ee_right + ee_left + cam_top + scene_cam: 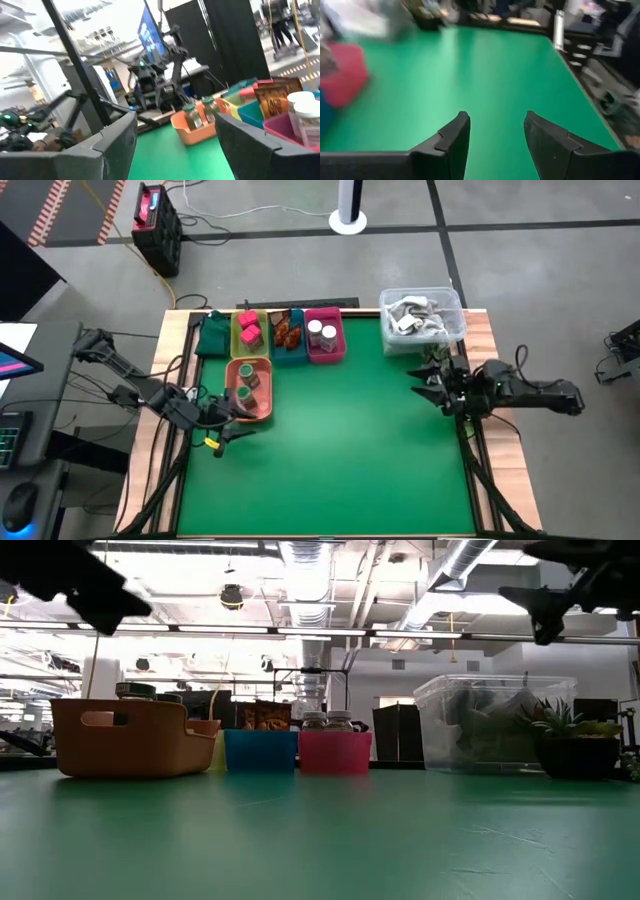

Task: Sort spices by type
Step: Return to Home Position

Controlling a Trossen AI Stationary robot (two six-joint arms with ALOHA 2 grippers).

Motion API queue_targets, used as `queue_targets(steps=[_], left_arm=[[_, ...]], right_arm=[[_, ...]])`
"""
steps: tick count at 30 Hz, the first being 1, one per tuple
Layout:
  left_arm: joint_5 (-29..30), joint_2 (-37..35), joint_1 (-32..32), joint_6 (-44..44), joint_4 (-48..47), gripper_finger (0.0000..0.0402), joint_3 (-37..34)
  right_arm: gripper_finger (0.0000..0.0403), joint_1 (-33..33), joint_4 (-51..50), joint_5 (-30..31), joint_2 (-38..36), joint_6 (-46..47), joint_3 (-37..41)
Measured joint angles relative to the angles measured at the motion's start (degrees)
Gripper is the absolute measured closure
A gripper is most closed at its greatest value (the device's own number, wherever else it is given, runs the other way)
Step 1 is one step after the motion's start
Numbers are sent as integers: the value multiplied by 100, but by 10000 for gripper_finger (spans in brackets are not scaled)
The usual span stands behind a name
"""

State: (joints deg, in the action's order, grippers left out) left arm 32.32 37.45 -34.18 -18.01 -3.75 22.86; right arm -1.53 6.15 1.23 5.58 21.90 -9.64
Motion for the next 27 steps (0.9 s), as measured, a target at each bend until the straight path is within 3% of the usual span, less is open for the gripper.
queue_targets(steps=[3,6,11,17,27], left_arm=[[-375,2,-16,-175,-98,226,-42],[-367,-2,-19,-150,-282,226,-42],[9,-2,-189,-201,-318,226,-48],[687,-2,-908,-311,12,226,-365],[1102,-2,-1703,-451,15,226,-545]], right_arm=[[111,62,-74,0,-355,-128,153],[111,124,-102,-2,-557,-174,339],[111,117,141,-25,-553,-10,481],[111,178,268,-192,-553,-17,728],[111,489,-495,-169,-549,366,906]])
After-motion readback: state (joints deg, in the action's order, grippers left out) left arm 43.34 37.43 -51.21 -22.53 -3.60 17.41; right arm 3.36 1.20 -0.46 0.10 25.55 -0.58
